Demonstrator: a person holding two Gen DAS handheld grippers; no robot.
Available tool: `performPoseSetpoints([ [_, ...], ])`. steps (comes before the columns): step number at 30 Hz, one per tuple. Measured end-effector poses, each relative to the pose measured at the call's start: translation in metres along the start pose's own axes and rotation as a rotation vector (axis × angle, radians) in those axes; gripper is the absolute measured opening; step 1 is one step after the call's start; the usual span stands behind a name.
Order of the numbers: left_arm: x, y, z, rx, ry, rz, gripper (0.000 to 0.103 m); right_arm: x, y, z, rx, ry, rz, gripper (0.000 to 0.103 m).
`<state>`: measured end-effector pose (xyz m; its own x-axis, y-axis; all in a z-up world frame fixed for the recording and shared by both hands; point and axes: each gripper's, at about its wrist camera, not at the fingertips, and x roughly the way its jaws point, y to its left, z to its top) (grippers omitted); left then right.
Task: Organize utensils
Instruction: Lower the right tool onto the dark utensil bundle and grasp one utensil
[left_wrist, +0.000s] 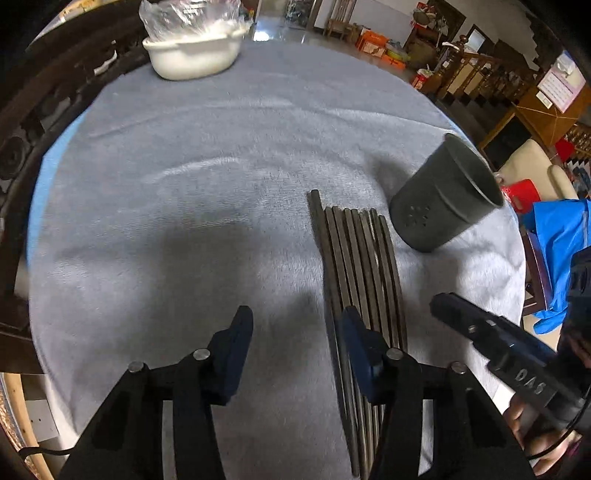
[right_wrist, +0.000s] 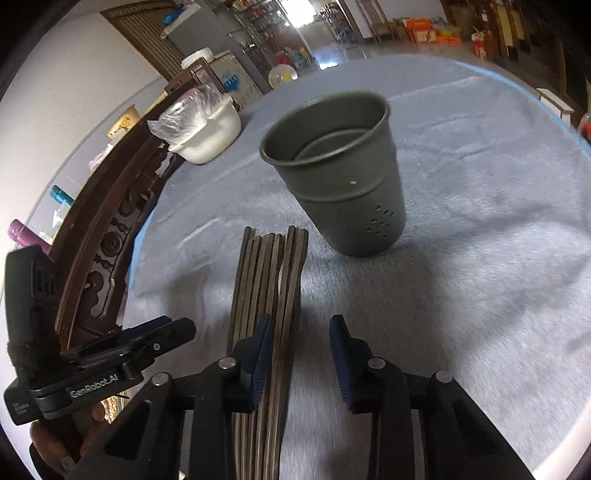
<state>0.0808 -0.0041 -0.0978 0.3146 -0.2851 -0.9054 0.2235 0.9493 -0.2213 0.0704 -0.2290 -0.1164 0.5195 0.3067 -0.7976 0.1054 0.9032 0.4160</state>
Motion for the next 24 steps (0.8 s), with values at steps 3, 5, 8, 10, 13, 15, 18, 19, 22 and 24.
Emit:
performPoseSetpoints([
  [3,0.012,-0.002,0.007,-0.001,0.029,-0.002,0.045,0.014,0.003,0.004,0.006,0.014,0.002,0.024],
  [5,0.019,-0.003,0.011,0.004,0.042,-0.006,0.042,0.020,0.006,0.007,0.001,0.017,-0.009,0.022],
  [8,0.028,-0.002,0.012,-0.003,0.067,-0.008,0.035,0.029,0.007,0.010,0.011,0.029,-0.015,0.019],
  [10,0.033,-0.002,0.012,-0.008,0.085,-0.017,0.031,0.032,0.007,0.011,0.020,0.036,-0.005,0.018],
  [13,0.034,-0.004,0.015,0.002,0.082,-0.020,0.031,0.034,0.010,0.013,0.008,0.034,-0.030,0.018],
  [15,0.034,-0.004,0.016,-0.002,0.084,-0.028,0.030,0.036,0.009,0.014,0.026,0.057,-0.006,0.016],
  [18,0.036,-0.003,0.017,-0.012,0.088,-0.040,0.029,0.040,0.011,0.013,0.013,0.065,-0.032,0.011],
  [19,0.036,-0.004,0.017,-0.009,0.089,-0.036,0.027,0.040,0.010,0.013,0.014,0.065,-0.032,0.011],
  [22,0.037,-0.007,0.016,0.024,0.093,-0.003,0.023,0.037,0.006,0.013,0.017,0.067,-0.046,0.009],
  [24,0.037,-0.007,0.015,0.037,0.100,0.002,0.023,0.035,0.003,0.012,0.020,0.065,-0.052,0.009],
])
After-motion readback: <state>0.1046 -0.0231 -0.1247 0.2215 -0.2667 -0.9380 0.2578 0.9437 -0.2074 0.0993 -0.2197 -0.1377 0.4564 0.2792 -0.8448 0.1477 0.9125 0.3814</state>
